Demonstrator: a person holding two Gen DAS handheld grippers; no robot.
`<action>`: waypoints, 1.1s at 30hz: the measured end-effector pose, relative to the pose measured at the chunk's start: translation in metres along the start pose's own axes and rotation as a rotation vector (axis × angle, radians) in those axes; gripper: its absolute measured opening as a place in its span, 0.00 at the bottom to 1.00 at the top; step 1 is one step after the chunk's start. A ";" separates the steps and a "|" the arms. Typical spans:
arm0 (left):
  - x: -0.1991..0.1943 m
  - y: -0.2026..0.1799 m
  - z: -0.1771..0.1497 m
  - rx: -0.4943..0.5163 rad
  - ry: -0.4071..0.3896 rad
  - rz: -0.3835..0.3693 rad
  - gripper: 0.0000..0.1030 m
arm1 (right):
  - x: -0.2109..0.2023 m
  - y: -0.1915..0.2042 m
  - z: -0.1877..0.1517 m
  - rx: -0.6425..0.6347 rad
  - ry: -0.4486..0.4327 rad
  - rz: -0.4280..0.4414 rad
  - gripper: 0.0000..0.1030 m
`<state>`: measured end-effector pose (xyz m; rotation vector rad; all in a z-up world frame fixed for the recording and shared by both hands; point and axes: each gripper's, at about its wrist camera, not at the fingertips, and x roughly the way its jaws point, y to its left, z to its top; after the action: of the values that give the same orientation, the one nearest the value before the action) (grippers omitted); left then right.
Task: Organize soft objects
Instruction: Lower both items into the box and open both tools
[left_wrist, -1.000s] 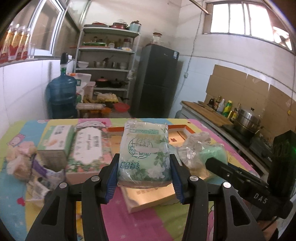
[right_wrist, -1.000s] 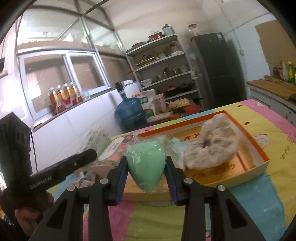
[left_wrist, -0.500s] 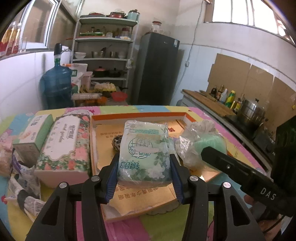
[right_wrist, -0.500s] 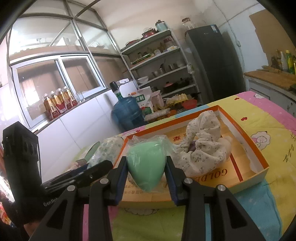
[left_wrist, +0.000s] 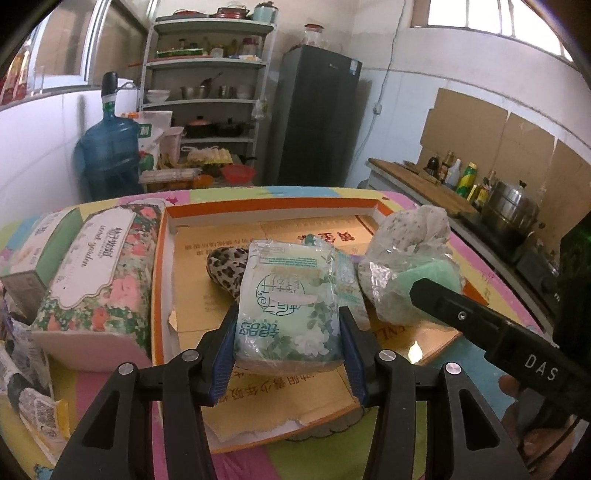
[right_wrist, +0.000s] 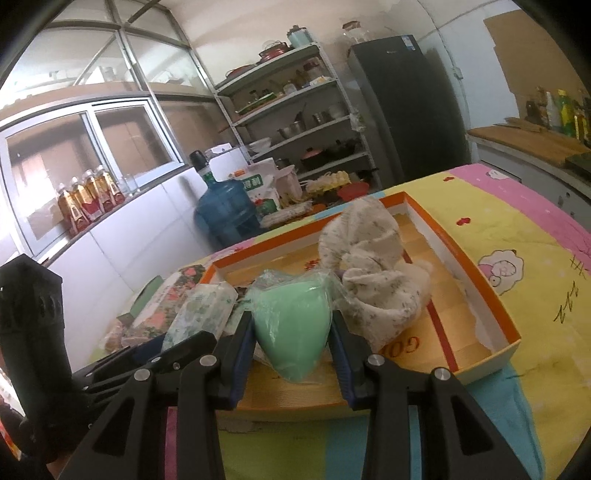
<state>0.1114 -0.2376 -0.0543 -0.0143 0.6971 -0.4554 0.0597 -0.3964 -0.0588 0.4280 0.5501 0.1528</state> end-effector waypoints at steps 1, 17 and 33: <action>0.003 0.000 0.000 0.000 0.006 0.003 0.51 | 0.001 -0.001 0.000 0.000 0.002 -0.004 0.38; 0.024 -0.001 0.005 -0.013 0.093 0.004 0.55 | 0.015 -0.005 0.002 0.006 0.068 -0.049 0.40; -0.019 0.005 0.001 -0.017 0.002 -0.032 0.72 | -0.005 0.015 0.003 -0.011 0.016 -0.033 0.62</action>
<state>0.1014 -0.2257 -0.0425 -0.0414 0.7036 -0.4796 0.0569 -0.3849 -0.0482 0.4068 0.5719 0.1275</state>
